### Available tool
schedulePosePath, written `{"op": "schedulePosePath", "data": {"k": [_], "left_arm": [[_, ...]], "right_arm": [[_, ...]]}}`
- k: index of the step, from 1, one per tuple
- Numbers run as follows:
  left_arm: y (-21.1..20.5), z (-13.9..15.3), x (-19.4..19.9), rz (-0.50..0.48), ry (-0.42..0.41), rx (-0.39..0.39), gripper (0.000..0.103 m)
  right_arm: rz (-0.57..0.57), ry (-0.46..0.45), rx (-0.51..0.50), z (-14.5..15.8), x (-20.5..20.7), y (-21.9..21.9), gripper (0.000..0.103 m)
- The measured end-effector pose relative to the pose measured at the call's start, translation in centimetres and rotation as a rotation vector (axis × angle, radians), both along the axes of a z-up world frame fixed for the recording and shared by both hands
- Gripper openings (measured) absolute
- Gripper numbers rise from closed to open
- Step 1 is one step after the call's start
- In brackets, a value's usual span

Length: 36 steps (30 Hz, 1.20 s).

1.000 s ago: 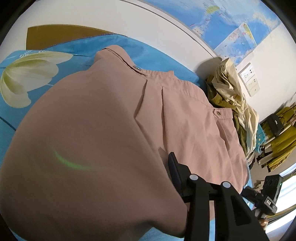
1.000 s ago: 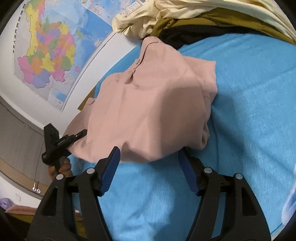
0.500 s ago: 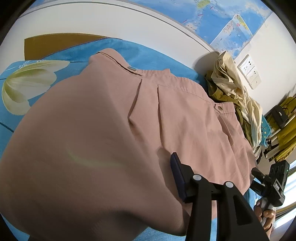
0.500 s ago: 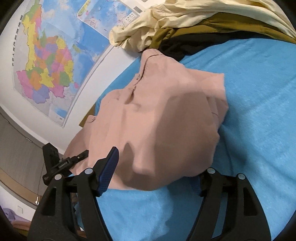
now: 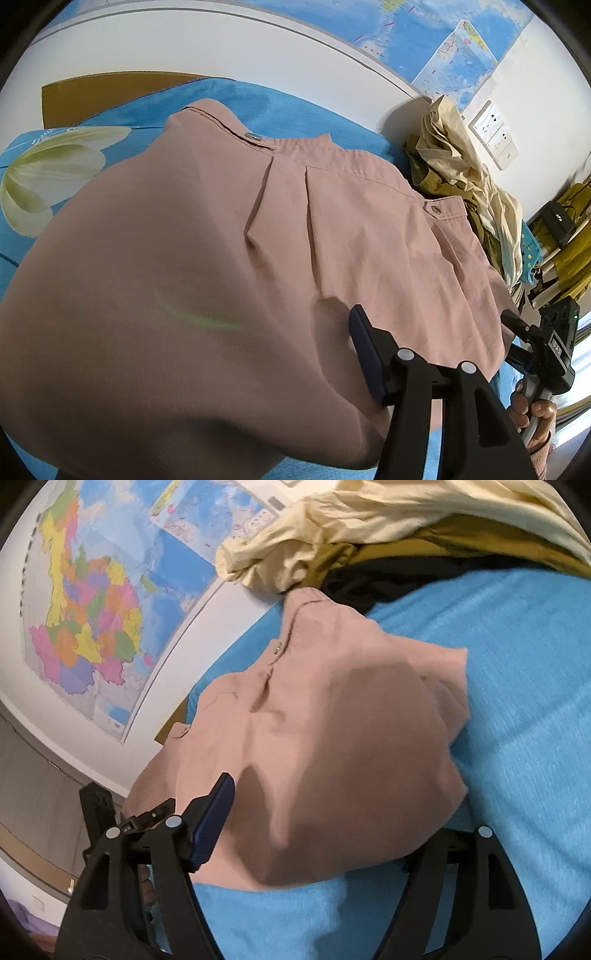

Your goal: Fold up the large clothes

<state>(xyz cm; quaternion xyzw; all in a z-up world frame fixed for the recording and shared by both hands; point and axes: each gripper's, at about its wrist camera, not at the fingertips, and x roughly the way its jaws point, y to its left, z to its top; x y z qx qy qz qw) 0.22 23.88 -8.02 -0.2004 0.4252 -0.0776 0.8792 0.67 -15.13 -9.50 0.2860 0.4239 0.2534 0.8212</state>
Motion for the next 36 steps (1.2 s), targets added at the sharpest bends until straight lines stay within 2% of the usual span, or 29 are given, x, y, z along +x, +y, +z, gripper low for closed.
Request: {"op": "schedulePosePath", "data": {"k": [5,8,12,15,17,18,19,21,22,23,26,28,31,33,36], "left_arm": [[-0.1,0.0,0.2,-0.007,0.001,-0.01,0.063],[-0.6,0.0,0.3,-0.038,-0.008,-0.011,0.074],[-1.5,0.1,0.6,-0.055,-0.01,0.015,0.083],[-1.9,0.0,0.6,-0.059,-0.016,0.039,0.083],[-1.8,0.1,0.9,-0.061,-0.01,0.037,0.082],[-1.6,0.1,1.1,-0.055,-0.008,0.033,0.078],[-1.0,0.1,1.3,-0.042,-0.004,0.015,0.074],[0.0,0.0,1.5,-0.023,0.003,-0.029,0.069],[0.2,-0.1,1.6,-0.015,0.004,-0.05,0.069],[0.2,-0.1,1.7,-0.013,0.004,-0.05,0.07],[-1.1,0.1,1.9,-0.041,-0.007,0.008,0.082],[-2.3,0.1,2.2,-0.049,-0.01,0.08,0.084],[-2.8,0.1,2.6,-0.024,-0.009,0.138,0.077],[-2.5,0.1,2.8,0.01,0.001,0.17,0.057],[-1.6,0.2,2.9,0.038,0.017,0.146,0.05]], "right_arm": [[-0.046,0.006,-0.033,-0.2,-1.8,-1.5,0.067],[-0.033,0.005,-0.021,-0.3,-1.9,-1.5,0.069],[-0.001,-0.01,0.01,-0.3,-0.4,-0.3,0.07],[0.031,-0.029,0.03,-0.1,1.3,1.2,0.072],[0.049,-0.027,0.107,-0.1,2.5,1.4,0.072],[0.049,-0.02,0.138,-0.2,3.1,1.5,0.072],[0.055,-0.024,0.133,-0.1,3.5,1.8,0.07],[0.021,-0.05,0.026,0.2,3.8,2.3,0.066],[0.029,-0.047,0.016,0.0,3.9,2.7,0.066],[0.062,-0.018,0.053,-0.5,4.2,3.2,0.067],[0.086,-0.032,0.018,-0.3,4.3,3.9,0.07],[0.092,-0.028,0.037,-0.4,4.8,3.9,0.071],[0.11,-0.041,0.034,-0.4,5.4,4.6,0.071],[0.135,-0.055,0.014,-0.3,5.9,5.3,0.071],[0.132,-0.04,0.031,-0.6,6.5,5.2,0.046]]}}
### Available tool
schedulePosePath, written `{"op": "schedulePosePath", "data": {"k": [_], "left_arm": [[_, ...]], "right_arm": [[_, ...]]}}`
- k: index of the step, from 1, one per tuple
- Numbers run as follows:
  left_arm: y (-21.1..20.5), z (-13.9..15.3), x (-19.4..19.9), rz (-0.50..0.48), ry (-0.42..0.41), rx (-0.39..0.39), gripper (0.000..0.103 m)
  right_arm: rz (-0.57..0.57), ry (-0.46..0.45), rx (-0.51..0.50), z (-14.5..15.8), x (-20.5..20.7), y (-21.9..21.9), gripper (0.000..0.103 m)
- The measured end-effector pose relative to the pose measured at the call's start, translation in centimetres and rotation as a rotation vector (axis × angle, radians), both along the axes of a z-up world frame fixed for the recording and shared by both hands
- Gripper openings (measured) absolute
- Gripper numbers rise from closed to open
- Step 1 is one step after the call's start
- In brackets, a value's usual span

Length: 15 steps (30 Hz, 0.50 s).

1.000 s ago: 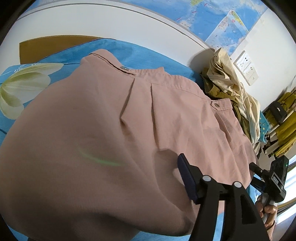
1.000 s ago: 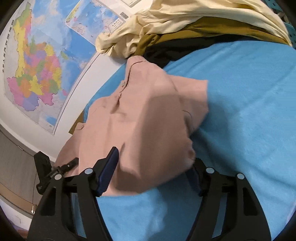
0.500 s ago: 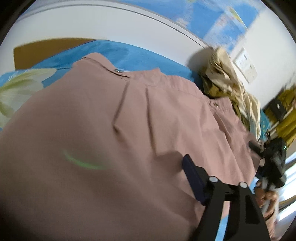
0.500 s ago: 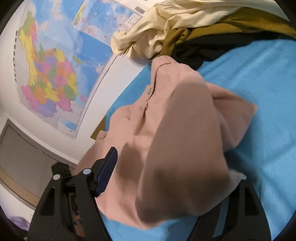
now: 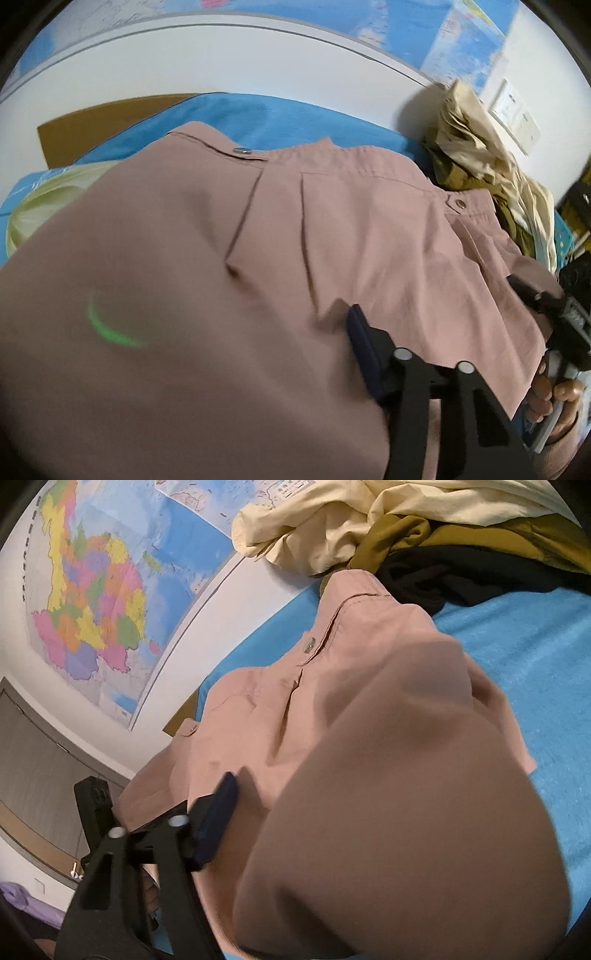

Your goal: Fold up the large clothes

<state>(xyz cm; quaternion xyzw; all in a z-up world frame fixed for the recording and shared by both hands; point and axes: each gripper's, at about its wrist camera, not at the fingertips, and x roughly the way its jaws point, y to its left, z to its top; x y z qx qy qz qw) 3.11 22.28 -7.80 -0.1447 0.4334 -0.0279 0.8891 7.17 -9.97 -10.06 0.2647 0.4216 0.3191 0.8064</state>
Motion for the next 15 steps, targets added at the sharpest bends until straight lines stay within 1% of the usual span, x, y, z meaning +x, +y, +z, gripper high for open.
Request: {"op": "schedulePosePath", "data": {"k": [2,3,4,5,6,7,8,9,10,11,12,13,15], "left_arm": [[0.5,-0.1,0.1,0.0,-0.002,-0.025,0.052],[0.6,-0.1,0.1,-0.004,-0.008,-0.044,0.059],[0.5,-0.1,0.0,-0.009,-0.013,-0.055,0.062],[0.1,0.0,0.1,-0.008,-0.016,-0.047,0.063],[-0.3,0.0,0.2,-0.007,-0.015,-0.021,0.063],[-0.5,0.0,0.4,-0.003,-0.012,0.01,0.061],[-0.6,0.0,0.5,0.011,-0.008,0.026,0.051],[-0.5,0.0,0.6,0.022,-0.005,0.023,0.042],[-0.3,0.1,0.7,0.031,-0.001,0.011,0.038],[0.1,0.2,0.7,0.043,0.001,-0.012,0.029],[0.4,0.4,0.7,0.048,0.001,-0.027,0.025],[0.6,0.7,0.6,0.049,0.0,-0.035,0.023],[0.5,1.2,0.3,0.045,-0.011,-0.027,0.02]], "right_arm": [[0.0,0.023,0.04,-0.6,0.3,-0.5,0.044],[0.001,0.026,0.051,-0.8,0.4,-0.6,0.043],[0.005,0.028,0.056,-0.7,0.4,-0.5,0.047],[0.021,0.028,0.054,-0.5,0.5,-0.3,0.05],[0.025,0.028,0.047,-0.4,0.5,0.0,0.053],[0.032,0.028,0.034,-0.3,0.6,0.3,0.053],[0.036,0.035,0.037,-0.4,0.7,0.5,0.042],[0.039,0.06,0.056,-0.7,1.0,0.5,0.027],[0.039,0.071,0.068,-0.8,1.2,0.3,0.024],[0.043,0.067,0.07,-0.7,1.2,0.3,0.019],[0.046,0.058,0.069,-0.4,1.1,0.3,0.017],[0.051,0.037,0.072,0.2,0.9,0.2,0.015],[0.073,0.001,0.092,1.3,0.5,0.1,0.015]]}}
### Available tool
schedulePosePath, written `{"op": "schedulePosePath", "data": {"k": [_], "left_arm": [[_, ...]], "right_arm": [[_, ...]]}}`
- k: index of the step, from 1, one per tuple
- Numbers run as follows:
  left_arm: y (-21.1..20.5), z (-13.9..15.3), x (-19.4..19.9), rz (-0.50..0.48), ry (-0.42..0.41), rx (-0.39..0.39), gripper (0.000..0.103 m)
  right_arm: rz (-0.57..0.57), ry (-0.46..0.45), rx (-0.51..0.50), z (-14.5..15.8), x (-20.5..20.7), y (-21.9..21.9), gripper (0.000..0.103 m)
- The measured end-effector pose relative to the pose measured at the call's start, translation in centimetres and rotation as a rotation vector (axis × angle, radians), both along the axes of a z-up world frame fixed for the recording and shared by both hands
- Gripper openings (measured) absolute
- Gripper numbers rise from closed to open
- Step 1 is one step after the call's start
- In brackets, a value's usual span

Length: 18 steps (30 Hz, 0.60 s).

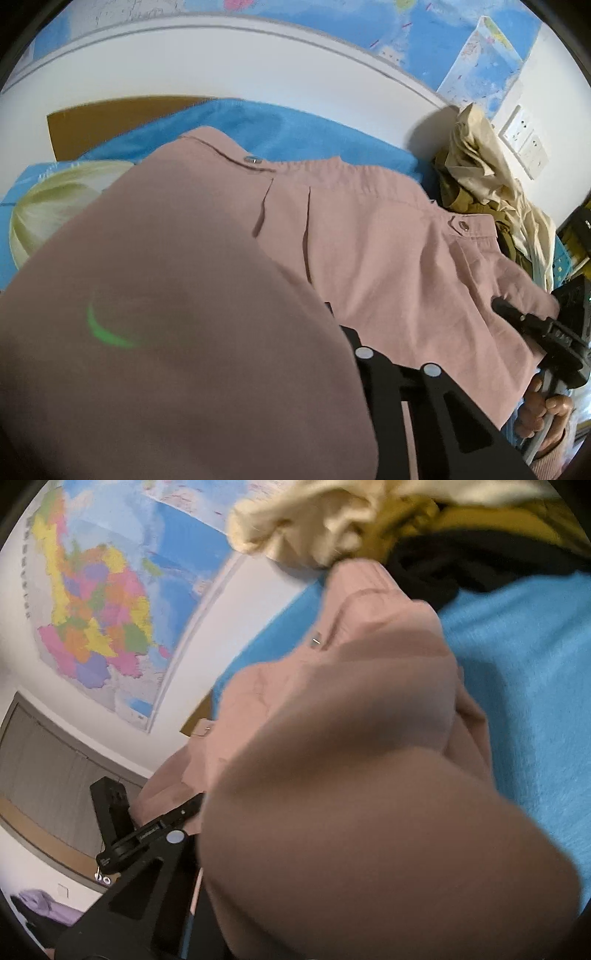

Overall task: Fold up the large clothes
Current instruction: 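Grasp the folded pink jacket with both tools and lift it off the sheet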

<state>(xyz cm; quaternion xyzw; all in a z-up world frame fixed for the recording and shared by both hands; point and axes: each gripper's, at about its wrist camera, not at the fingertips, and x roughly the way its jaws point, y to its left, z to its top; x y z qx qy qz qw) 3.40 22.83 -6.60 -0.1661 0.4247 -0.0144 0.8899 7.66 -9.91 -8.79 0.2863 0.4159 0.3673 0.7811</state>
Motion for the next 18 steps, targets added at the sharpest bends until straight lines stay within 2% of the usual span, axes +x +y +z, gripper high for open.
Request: {"op": "schedulePosePath", "data": {"k": [2,4,6,8,9,10,11,12,13,15,18], "left_arm": [[0.0,0.4,-0.2,-0.003,-0.007,-0.007,0.021],[0.2,0.2,0.2,-0.014,0.018,-0.021,0.028],[0.6,-0.6,0.7,-0.019,0.054,-0.056,0.037],[0.6,-1.0,0.8,-0.057,0.042,-0.08,0.048],[0.6,-1.0,0.8,-0.053,0.039,-0.088,0.048],[0.6,-1.0,0.8,-0.045,0.041,-0.095,0.048],[0.4,-0.9,0.8,-0.039,0.04,-0.084,0.043],[0.3,-0.9,0.8,-0.03,0.038,-0.056,0.025],[0.3,-0.8,0.8,-0.027,0.035,-0.05,0.022],[0.6,-0.2,0.6,-0.023,0.016,-0.076,0.016],[0.7,1.3,0.1,-0.038,-0.021,-0.076,0.014]], "right_arm": [[0.009,0.002,-0.019,0.3,0.1,0.2,0.019],[0.005,0.053,-0.038,-0.4,0.5,0.3,0.039],[-0.002,0.079,-0.039,-1.3,0.8,0.3,0.044],[-0.011,0.085,-0.012,-1.8,0.9,0.3,0.048],[-0.009,0.074,-0.019,-1.8,0.9,0.6,0.048],[-0.005,0.065,-0.024,-1.8,0.8,0.7,0.046],[-0.002,0.061,-0.026,-1.9,0.8,1.0,0.039],[0.005,0.059,-0.025,-1.9,0.9,1.1,0.022],[0.011,0.051,-0.022,-1.7,0.8,1.2,0.018],[0.022,0.01,-0.007,-0.6,0.6,1.0,0.014],[0.029,-0.065,0.004,2.0,0.0,1.0,0.013]]}}
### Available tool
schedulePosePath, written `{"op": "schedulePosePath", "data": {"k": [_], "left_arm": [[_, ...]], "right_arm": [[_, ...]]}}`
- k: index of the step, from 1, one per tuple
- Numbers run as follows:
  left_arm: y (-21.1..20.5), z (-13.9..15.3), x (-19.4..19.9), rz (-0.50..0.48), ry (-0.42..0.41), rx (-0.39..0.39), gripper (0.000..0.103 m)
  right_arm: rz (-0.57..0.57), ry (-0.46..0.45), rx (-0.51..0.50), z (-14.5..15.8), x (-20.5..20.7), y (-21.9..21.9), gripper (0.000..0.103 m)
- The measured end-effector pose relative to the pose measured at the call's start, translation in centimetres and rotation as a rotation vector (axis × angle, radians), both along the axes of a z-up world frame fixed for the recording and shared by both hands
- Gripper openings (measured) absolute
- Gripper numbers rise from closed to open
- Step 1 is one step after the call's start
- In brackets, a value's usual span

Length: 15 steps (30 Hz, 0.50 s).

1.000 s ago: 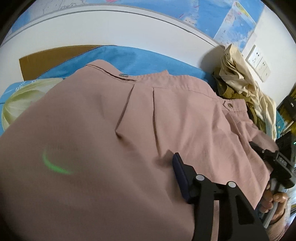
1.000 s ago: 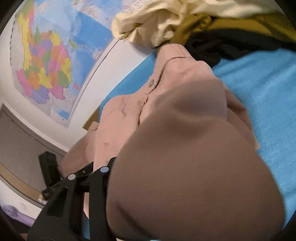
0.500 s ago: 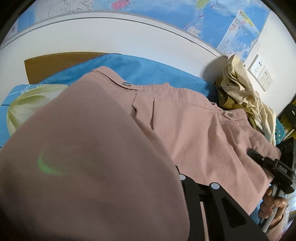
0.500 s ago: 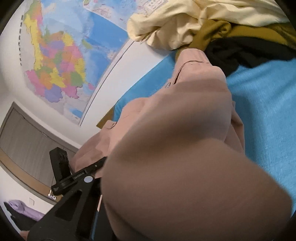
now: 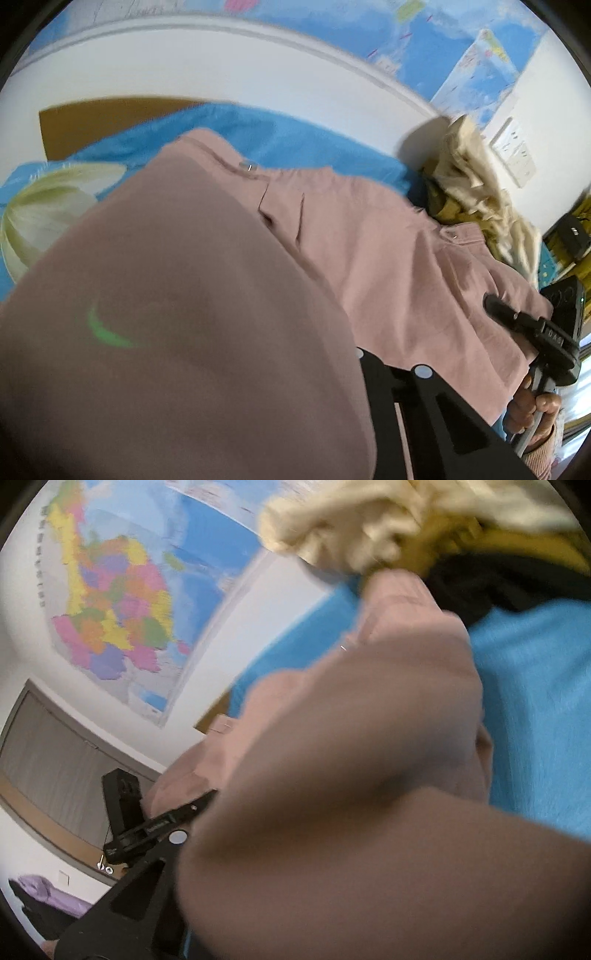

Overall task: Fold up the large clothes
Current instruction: 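Grasp the folded pink jacket with both tools and lift it off the sheet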

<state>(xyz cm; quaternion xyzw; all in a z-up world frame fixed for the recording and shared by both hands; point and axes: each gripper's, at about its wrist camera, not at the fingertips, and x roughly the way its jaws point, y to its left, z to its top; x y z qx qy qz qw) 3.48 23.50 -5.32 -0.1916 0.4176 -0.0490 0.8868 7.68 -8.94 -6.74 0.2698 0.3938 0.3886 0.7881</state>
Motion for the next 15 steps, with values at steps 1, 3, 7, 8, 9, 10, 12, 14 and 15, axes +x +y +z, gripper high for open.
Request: {"op": "schedulePosePath", "data": {"k": [1,3,7,8,9,10,12,14,15], "left_arm": [[0.1,0.6,-0.1,-0.003,-0.011,-0.002,0.014],[0.2,1.8,-0.3,-0.01,-0.035,-0.005,0.014],[0.7,4.4,-0.7,-0.013,-0.081,0.017,0.014],[1.0,5.2,-0.8,-0.007,-0.097,0.021,0.014],[1.3,5.8,-0.8,-0.004,-0.108,0.024,0.014],[1.5,6.3,-0.8,0.003,-0.116,0.026,0.014],[2.3,7.6,-1.0,0.014,-0.14,0.034,0.014],[2.9,8.6,-1.1,0.026,-0.156,0.051,0.014],[3.3,9.1,-1.1,0.031,-0.162,0.06,0.014]], "right_arm": [[0.006,-0.025,-0.002,0.9,-0.2,0.1,0.013],[0.013,-0.061,0.0,2.6,-0.4,0.3,0.013],[0.036,-0.117,0.012,5.3,-0.7,1.2,0.013],[0.043,-0.132,0.008,6.0,-0.7,1.6,0.013],[0.048,-0.145,0.004,6.5,-0.7,1.9,0.013],[0.06,-0.16,0.004,7.3,-0.7,2.6,0.013],[0.073,-0.187,0.0,8.4,-0.6,3.4,0.013],[0.09,-0.2,0.005,9.2,-0.4,4.3,0.013],[0.096,-0.213,0.0,9.7,-0.2,5.0,0.013]]}}
